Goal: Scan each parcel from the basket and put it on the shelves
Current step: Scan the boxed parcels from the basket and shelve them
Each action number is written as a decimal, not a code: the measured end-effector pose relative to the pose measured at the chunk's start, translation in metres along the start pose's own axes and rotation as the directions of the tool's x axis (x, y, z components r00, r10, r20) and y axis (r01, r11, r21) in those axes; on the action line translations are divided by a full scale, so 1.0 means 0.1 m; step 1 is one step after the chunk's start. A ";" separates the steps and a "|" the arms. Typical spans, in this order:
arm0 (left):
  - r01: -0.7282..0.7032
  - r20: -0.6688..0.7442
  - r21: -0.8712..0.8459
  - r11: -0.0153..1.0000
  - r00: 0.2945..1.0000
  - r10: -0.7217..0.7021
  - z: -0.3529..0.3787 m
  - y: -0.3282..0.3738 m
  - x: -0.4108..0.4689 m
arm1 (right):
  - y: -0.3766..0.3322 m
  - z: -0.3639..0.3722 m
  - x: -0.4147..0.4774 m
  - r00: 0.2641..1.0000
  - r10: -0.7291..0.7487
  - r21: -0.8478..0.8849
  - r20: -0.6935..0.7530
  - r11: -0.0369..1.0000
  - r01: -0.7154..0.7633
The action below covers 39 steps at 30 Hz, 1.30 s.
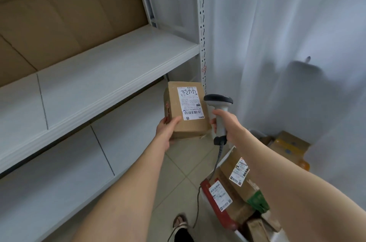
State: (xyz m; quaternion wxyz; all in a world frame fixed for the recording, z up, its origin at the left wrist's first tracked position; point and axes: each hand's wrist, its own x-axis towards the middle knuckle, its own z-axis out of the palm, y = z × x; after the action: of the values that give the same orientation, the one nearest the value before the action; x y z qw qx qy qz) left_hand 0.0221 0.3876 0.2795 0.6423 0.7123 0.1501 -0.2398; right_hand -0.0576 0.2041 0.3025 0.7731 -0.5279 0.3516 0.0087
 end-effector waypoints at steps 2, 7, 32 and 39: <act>-0.019 -0.012 -0.025 1.000 1.000 0.019 -0.07 0.00 -0.18 | -0.01 0.01 -0.23 0.998 0.012 0.059 0.067 0.998 -0.016; -0.064 -0.046 -0.040 0.997 0.997 0.062 -0.26 0.07 -0.44 | -0.02 0.11 -0.69 0.997 -0.025 0.056 0.077 0.998 0.021; -0.120 -0.054 -0.026 0.992 0.992 0.118 -0.97 0.23 -0.57 | -0.04 0.81 -1.37 0.990 -0.058 -0.285 0.125 0.954 0.092; -0.121 -0.072 -0.035 0.992 0.990 0.118 -1.05 0.29 -0.55 | -0.14 0.84 -1.37 0.991 -0.039 -0.329 0.129 0.941 0.080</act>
State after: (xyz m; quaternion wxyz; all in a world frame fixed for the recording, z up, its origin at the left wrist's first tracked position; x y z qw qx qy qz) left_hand 0.0065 0.4923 0.3399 0.6640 0.7150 0.1340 -0.1730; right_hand -0.1106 0.3161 0.4063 0.6924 -0.6599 0.2815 0.0764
